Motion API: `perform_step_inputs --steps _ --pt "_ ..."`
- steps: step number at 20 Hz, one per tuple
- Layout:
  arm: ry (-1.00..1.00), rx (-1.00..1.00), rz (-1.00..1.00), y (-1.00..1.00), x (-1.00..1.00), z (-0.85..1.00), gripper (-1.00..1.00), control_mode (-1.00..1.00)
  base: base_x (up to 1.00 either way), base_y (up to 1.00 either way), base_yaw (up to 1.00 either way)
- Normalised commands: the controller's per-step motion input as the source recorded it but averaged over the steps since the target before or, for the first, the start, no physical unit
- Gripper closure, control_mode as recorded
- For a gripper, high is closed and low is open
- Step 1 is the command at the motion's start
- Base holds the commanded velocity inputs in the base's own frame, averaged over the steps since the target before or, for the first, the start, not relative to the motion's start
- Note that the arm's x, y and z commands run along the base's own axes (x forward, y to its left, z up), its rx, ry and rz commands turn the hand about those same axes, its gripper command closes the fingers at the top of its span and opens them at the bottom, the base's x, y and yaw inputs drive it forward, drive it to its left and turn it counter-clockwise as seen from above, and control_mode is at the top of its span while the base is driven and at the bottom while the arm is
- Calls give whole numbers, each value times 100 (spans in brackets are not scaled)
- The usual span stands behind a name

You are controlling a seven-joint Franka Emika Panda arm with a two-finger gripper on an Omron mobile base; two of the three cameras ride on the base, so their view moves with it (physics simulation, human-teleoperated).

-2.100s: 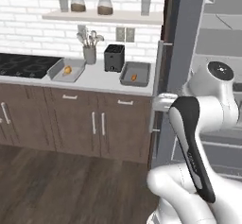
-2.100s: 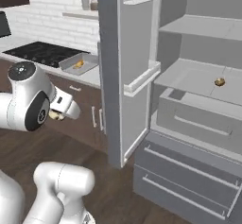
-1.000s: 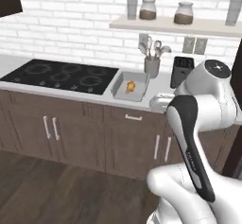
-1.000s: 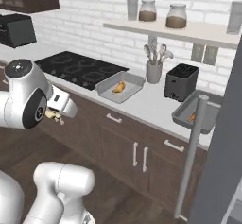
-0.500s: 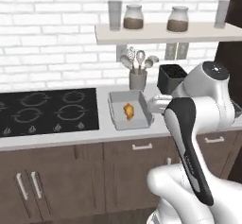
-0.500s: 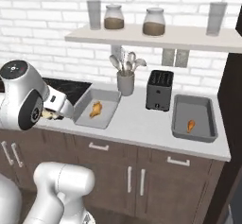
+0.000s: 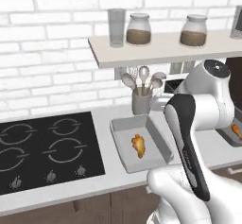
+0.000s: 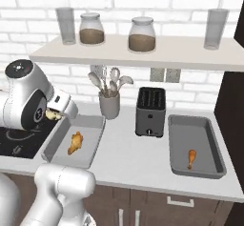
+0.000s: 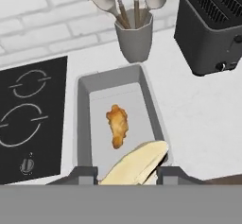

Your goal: Place one mushroom and one chicken drumstick in each tupperware on the nearby counter, to pack two identical lunches.

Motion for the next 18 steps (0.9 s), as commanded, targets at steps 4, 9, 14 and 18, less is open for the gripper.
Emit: perform_step_inputs --steps 4,9,14,18 --pt "0 -5 0 14 66 -93 100 -100 0 0 0" --pt "0 -6 0 0 57 -100 100 -100 0 0 0" --pt "0 -2 0 0 62 -82 100 -100 0 0 0" --pt "0 0 0 0 83 -52 100 -100 0 0 0"
